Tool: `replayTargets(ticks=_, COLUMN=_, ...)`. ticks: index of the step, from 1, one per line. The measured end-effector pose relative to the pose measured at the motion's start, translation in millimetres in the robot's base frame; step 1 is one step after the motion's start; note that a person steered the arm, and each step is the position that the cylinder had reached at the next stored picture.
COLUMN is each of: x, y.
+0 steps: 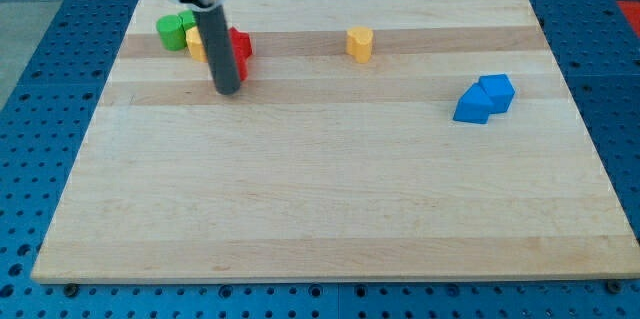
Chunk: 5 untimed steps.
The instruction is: Push the red blocks at the bottom right side of the yellow hexagon
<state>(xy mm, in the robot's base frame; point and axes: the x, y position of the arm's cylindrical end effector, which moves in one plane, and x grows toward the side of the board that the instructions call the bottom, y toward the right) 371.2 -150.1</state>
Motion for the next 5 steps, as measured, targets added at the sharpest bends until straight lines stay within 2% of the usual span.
replayTargets(ticks=4, x=13, y=-7)
replayTargets(ticks=5, x=49, y=79)
